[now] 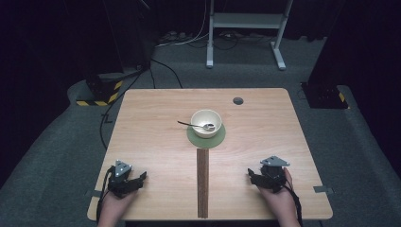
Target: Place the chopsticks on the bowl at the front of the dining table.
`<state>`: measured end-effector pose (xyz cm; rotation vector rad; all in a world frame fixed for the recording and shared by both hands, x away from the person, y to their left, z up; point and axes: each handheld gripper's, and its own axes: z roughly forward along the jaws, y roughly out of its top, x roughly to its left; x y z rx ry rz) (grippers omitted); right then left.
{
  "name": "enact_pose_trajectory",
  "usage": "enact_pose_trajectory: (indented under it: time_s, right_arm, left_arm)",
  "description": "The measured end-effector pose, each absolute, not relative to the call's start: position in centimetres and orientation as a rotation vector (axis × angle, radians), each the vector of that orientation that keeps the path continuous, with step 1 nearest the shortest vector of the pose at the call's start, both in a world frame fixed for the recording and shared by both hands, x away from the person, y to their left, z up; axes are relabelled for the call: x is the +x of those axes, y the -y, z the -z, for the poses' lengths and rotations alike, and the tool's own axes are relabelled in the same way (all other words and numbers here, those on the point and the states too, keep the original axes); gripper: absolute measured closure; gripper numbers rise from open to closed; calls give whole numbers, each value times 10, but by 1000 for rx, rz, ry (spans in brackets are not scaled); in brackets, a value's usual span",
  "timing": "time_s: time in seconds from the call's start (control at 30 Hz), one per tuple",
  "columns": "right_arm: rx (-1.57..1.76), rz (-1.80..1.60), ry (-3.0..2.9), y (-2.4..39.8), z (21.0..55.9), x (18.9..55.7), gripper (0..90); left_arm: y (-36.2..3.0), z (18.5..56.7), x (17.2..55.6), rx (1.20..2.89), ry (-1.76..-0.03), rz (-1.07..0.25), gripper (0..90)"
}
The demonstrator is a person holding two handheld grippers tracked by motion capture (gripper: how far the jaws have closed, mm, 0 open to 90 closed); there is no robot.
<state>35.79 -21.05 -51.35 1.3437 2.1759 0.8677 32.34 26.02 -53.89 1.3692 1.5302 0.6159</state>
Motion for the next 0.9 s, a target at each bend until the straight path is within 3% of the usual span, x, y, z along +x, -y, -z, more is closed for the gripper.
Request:
enact_pose_trajectory:
  time_s: [0.5,0.9]
  right_arm:
    - [1250,-841,-2223,172,511,357,358]
    - [1202,-887,-2278,123,507,353,325]
  left_arm:
    - [-262,539,321,1413,-1516,-612,303]
    - [-262,539,321,1411,-1516,-607,300]
